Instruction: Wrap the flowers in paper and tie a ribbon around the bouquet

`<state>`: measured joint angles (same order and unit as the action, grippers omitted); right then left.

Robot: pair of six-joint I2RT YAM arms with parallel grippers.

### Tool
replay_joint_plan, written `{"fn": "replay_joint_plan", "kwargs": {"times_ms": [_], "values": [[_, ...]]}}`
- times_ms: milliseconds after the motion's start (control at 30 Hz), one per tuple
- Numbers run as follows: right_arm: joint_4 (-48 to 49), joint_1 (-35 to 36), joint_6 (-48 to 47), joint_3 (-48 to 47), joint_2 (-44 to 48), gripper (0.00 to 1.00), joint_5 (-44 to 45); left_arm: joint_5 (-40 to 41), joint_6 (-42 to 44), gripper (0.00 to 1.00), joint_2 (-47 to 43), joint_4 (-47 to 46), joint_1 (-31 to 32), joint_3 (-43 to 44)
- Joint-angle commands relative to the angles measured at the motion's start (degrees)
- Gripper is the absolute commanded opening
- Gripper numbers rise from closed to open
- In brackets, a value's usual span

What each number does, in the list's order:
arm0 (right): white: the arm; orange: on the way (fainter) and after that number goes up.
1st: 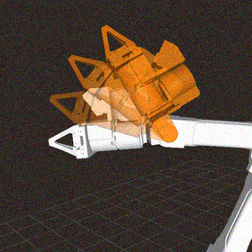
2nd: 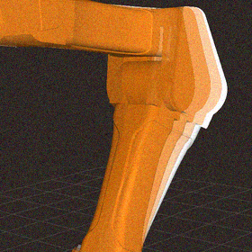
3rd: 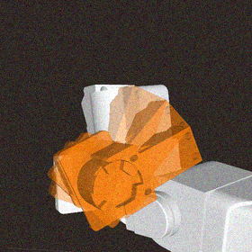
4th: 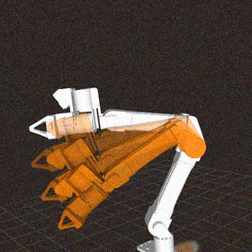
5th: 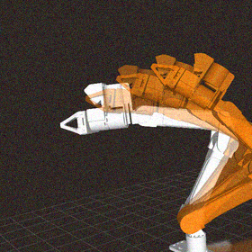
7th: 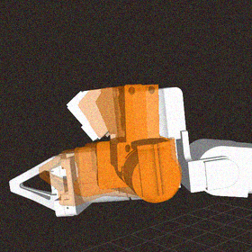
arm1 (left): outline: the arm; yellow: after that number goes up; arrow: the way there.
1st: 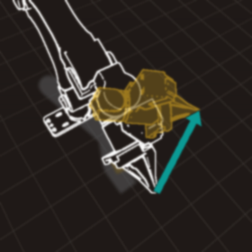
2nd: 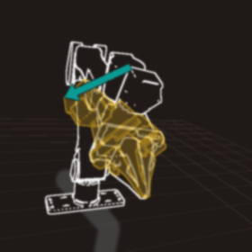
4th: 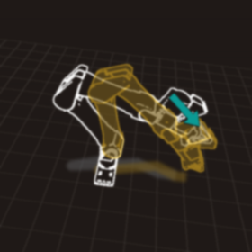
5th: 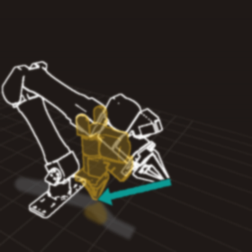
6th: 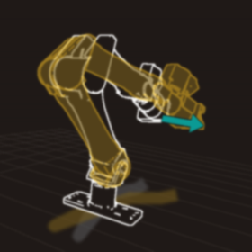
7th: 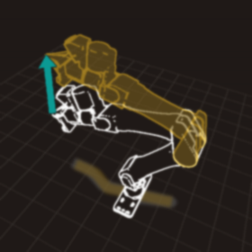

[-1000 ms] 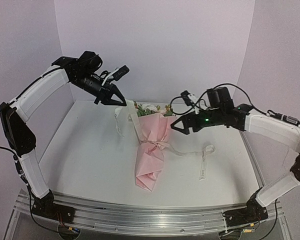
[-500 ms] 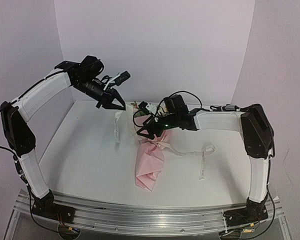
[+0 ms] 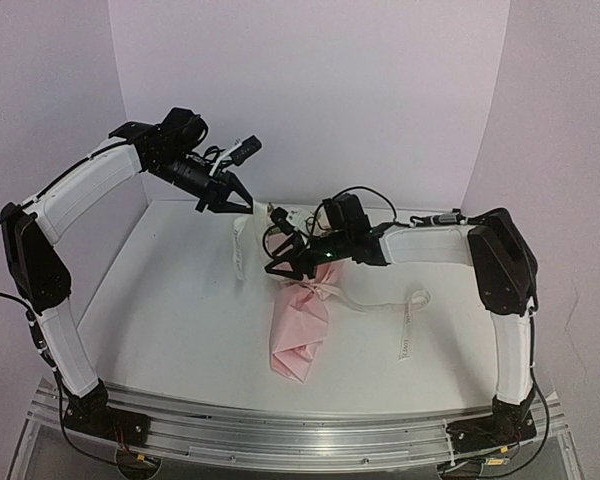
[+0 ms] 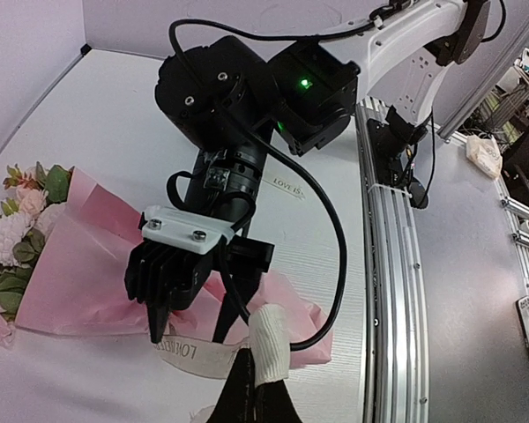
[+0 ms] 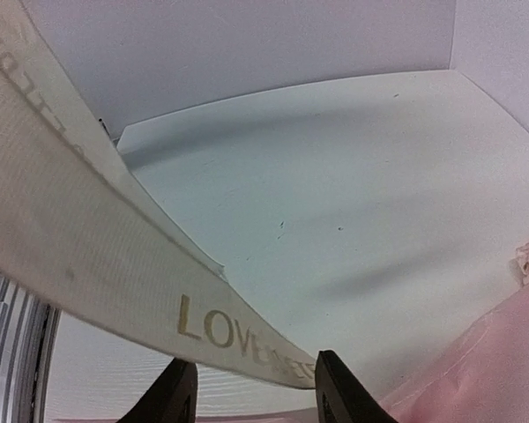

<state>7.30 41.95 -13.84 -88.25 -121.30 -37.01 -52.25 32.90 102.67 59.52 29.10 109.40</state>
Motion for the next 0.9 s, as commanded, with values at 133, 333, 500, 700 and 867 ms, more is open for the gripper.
{"fn": "replay_joint_plan", "kwargs": {"times_ms": [133, 333, 500, 700, 867], "values": [[9.1, 0.4, 4.8, 1.3, 1.1, 0.02, 0.7, -0.2, -1.5, 0.0, -3.7, -1.9, -0.2, 0.3], [11.2, 0.2, 8.7, 2.7, 2.1, 0.0, 4.3, -0.4, -1.7, 0.0, -4.0, -2.0, -0.2, -0.2], [11.3, -1.6, 21.0, 6.0, 5.4, 0.0, 11.2, 0.2, 3.2, 0.0, -6.7, -2.3, -2.7, -9.2], [11.4, -1.6, 32.9, 12.7, 10.1, 0.0, 18.3, 13.4, 19.9, 0.63, -11.8, -7.1, -1.0, -35.5], [11.5, -1.0, 33.0, 15.1, 11.7, 0.0, 20.9, 15.7, 28.1, 0.88, -12.3, -10.8, -0.9, -40.1]]}}
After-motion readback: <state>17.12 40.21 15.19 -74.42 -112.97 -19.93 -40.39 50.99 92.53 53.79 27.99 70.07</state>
